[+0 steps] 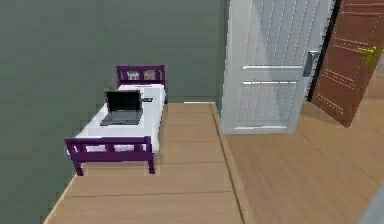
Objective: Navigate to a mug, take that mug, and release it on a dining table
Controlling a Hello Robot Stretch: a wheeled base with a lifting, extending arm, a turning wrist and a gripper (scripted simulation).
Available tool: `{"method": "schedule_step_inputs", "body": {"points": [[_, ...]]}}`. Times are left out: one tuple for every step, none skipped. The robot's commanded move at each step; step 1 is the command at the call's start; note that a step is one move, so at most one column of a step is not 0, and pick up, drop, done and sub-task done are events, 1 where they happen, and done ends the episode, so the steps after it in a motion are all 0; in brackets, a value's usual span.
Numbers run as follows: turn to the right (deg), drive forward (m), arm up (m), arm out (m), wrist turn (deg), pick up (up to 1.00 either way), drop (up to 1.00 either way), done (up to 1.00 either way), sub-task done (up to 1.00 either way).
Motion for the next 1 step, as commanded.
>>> {"method": "schedule_step_inputs", "body": {"points": [[-6.0, 0.0, 0.0, 0.0, 0.0, 0.0, 0.0, 0.0, 0.0]]}}
